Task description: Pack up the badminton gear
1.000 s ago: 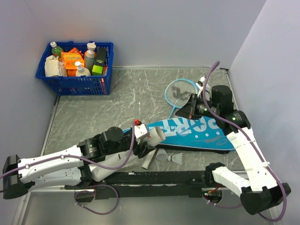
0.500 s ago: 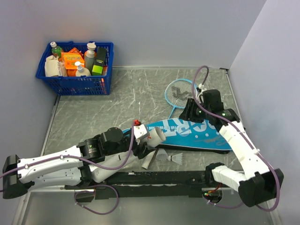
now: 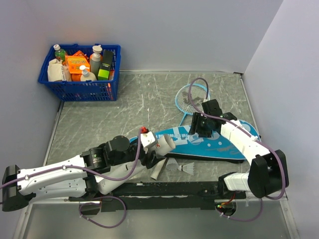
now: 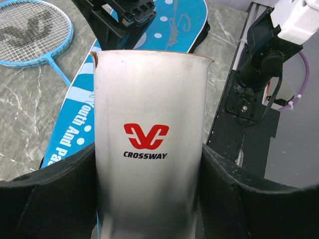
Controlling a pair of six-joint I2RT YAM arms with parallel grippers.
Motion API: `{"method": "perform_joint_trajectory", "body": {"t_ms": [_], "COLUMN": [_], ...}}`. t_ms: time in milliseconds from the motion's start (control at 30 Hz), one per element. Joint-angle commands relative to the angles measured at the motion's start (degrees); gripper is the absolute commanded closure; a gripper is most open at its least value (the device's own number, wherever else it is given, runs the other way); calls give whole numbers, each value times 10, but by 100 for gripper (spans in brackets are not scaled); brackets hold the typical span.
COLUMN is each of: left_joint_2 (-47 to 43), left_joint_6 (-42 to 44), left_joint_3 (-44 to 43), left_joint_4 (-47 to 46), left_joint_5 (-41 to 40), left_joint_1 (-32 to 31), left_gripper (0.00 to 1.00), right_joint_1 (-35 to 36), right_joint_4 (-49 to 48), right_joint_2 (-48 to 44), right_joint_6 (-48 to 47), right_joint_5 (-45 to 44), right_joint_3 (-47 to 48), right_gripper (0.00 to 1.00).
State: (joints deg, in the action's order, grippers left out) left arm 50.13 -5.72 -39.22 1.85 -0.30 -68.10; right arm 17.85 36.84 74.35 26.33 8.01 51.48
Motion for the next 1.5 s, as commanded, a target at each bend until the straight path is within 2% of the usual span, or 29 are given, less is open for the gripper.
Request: {"method": "perform_joint_trajectory", "body": {"t_ms": [0, 167, 267, 467, 567, 1033, 1233, 1333, 1367, 1433, 1467], "left_joint_2": [-9, -13, -15, -26, -28, -36, -32, -28, -28, -27, -26], "left_joint_6": [-30, -33, -37, -40, -40, -40, -38, -36, -36, -33, -33], "left_joint_3": [-20, -21, -21, -16, -16, -16, -17, -17, -17, -17, -17], "left_joint_4": [-19, -20, -19, -24, -23, -20, -19, -20, -20, -20, -21], "left_joint_5": [-11, -13, -11, -4, -5, -16, -14, -9, -8, -4, -2], "left_joint_1": [-6, -9, -10, -13, -16, -24, -26, -26, -26, -27, -27], "left_gripper": [99, 99, 99, 99, 99, 99, 99, 99, 99, 99, 99], "right_joint_1": [20, 91, 118, 128, 128, 146, 150, 150, 150, 152, 151], "right_joint_4": [14, 73, 97, 123, 124, 48, -4, -27, -31, -20, -12], "right_joint_2": [-53, -128, -161, -230, -244, -252, -242, -242, -243, -252, -256], "right_joint_6": [16, 75, 148, 224, 236, 286, 310, 325, 326, 326, 324], "right_joint_5": [-1, 8, -3, -31, -15, 38, 67, 74, 73, 62, 47], "right_joint_3": [1, -17, -49, -110, -132, -218, -248, -260, -263, -259, -254], "right_gripper": [36, 35, 34, 33, 33, 33, 37, 53, 69, 86, 100]}}
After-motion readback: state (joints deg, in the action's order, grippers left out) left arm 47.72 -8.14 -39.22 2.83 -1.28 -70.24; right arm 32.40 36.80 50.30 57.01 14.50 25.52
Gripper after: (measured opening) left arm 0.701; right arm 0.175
